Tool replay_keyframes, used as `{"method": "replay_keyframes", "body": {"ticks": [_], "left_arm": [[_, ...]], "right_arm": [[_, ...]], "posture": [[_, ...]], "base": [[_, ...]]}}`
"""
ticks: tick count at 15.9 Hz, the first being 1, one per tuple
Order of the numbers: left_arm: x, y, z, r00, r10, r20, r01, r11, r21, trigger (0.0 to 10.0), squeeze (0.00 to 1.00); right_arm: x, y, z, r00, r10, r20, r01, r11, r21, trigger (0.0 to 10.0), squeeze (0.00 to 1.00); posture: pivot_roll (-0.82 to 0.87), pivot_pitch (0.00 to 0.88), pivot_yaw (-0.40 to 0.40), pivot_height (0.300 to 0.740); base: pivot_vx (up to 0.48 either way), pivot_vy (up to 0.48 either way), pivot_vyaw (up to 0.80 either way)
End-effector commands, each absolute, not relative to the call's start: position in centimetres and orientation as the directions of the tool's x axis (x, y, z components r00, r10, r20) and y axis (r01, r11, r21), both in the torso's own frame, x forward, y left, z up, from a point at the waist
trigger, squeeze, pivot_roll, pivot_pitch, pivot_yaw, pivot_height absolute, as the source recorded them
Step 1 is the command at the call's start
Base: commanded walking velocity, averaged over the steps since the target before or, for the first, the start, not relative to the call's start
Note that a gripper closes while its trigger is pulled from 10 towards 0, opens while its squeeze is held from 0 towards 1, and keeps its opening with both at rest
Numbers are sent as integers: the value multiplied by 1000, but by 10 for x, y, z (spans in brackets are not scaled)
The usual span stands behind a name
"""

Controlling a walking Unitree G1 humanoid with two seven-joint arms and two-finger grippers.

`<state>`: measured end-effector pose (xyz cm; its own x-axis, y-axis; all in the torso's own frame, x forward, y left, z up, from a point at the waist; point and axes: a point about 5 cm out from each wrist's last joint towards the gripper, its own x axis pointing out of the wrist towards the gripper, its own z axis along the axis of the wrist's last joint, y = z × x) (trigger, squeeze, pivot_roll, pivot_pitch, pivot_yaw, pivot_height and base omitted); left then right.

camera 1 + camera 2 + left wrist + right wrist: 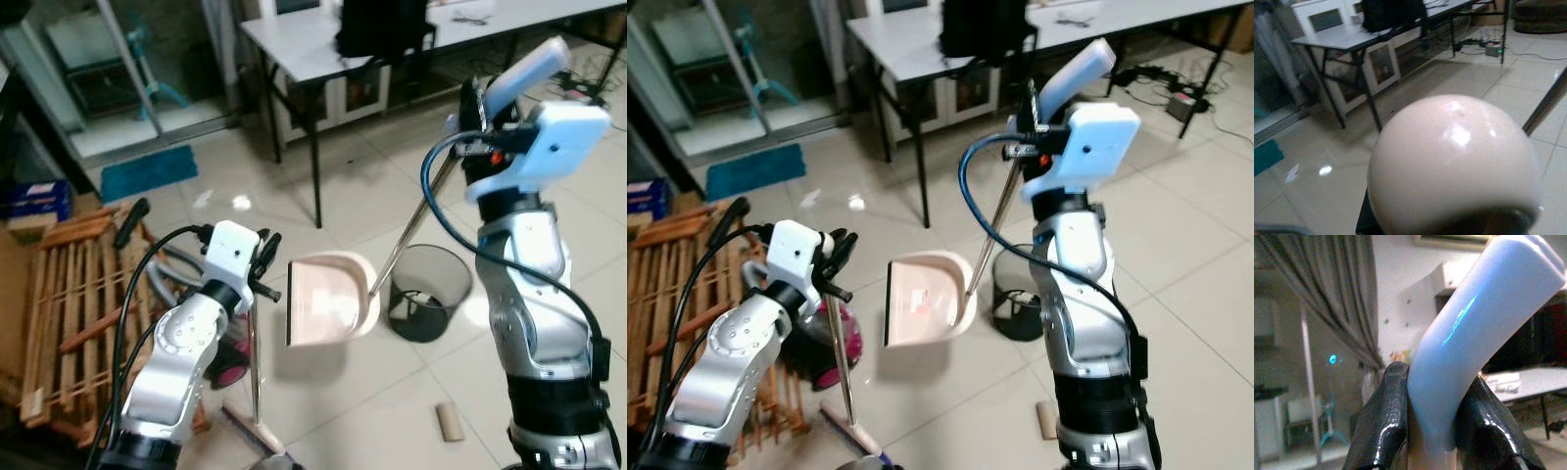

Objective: Sweep floor

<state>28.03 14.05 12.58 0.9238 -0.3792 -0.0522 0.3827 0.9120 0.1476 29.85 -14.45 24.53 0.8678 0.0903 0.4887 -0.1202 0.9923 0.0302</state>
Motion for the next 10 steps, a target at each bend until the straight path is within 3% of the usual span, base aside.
{"method": "replay_keyframes", "body": {"ticks": [1,3,6,10], "left_arm": [[279,149,134,939,-343,-18,342,927,156,10000,0],[279,150,132,943,-331,-20,330,931,155,10000,0],[281,147,132,947,-319,-23,319,937,141,10000,0],[282,147,131,947,-320,-32,322,937,134,10000,0]], "right_arm": [[294,-143,232,895,99,435,-99,995,-22,10000,0],[292,-143,215,915,94,392,-74,995,-65,10000,0],[289,-152,175,960,17,280,23,990,-136,10000,0],[284,-158,141,994,-43,100,53,994,-97,10000,0]], "posture": [[-9,0,98,740],[-11,0,98,740],[-16,0,104,740],[-16,0,106,740]], "base": [[0,0,0],[0,0,0],[0,-470,0],[0,-480,0]]}}
